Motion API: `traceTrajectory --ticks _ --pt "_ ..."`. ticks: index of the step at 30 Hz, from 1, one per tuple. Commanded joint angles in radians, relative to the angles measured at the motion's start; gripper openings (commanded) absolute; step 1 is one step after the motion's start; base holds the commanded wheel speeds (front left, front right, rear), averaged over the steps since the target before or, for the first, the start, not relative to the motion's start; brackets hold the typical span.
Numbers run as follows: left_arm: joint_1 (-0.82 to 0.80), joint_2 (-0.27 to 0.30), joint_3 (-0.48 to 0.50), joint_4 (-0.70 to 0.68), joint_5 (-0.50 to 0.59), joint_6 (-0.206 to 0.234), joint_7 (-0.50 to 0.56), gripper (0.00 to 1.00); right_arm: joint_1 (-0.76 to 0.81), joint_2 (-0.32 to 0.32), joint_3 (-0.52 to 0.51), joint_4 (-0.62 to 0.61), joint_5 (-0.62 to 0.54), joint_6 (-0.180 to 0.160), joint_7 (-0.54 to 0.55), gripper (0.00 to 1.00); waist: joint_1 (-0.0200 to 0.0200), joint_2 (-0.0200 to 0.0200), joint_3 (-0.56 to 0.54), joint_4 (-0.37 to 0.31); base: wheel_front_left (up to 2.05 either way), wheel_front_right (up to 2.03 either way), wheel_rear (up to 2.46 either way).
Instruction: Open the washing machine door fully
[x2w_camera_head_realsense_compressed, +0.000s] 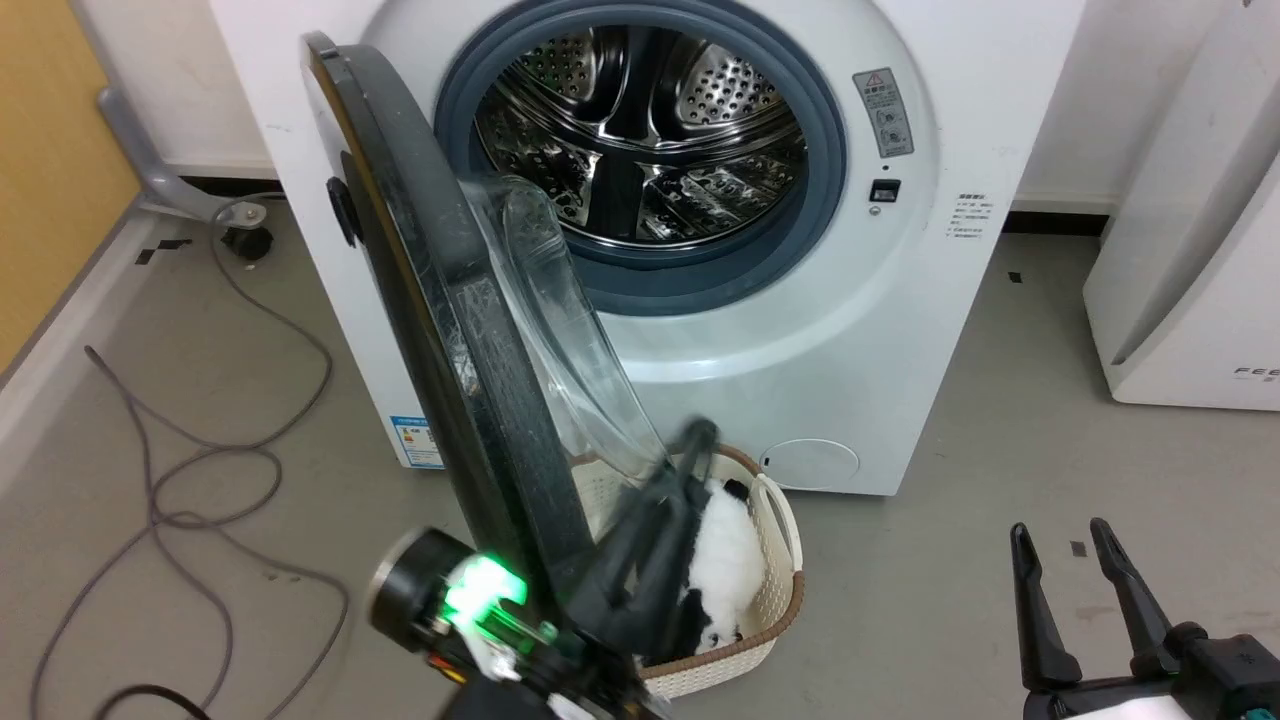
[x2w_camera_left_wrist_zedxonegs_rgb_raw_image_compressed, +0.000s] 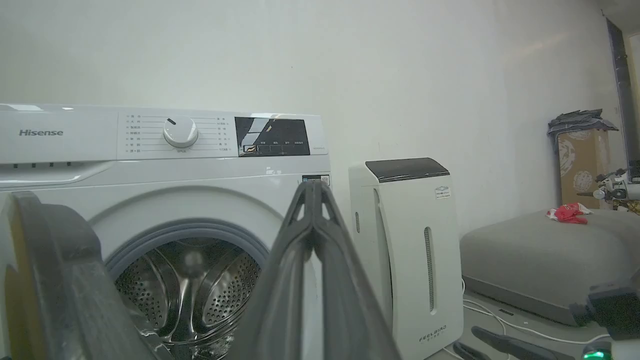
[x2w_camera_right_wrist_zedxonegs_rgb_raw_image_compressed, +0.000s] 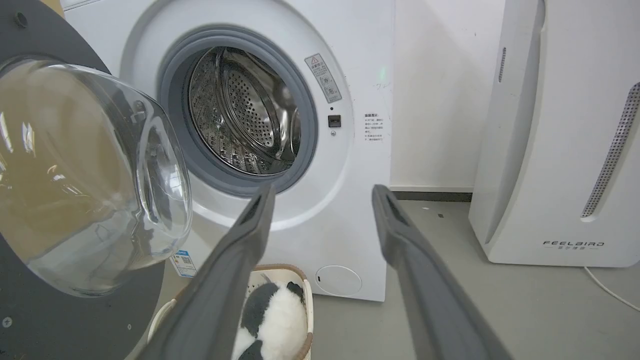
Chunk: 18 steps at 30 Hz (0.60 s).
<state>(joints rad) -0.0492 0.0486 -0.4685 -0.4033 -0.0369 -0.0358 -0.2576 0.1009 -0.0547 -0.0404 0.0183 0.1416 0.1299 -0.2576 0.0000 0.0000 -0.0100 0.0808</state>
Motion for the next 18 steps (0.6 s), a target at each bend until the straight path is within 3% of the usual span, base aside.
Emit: traceTrajectory --ticks 1,11,18 --pt "0.023 0.002 -0.023 0.015 0.005 -0.007 -0.004 0.0 0.016 0.004 0.002 0.001 -0.004 0.001 -0.004 1.0 0.0 0.0 0.002 0.005 0.0 0.0 0.0" --pt "0.102 0.011 -0.114 0.111 0.012 -0.013 -0.004 0.0 0.016 0.004 0.005 0.009 -0.006 0.001 -0.004 1.0 0.0 0.0 0.012 0.019 0.0 0.0 0.0" --pt "0.12 0.025 -0.106 0.2 0.011 0.003 -0.004 0.0 0.003 0.004 0.004 0.006 -0.009 0.001 -0.004 1.0 0.0 0.0 0.037 0.024 0.0 0.0 0.0"
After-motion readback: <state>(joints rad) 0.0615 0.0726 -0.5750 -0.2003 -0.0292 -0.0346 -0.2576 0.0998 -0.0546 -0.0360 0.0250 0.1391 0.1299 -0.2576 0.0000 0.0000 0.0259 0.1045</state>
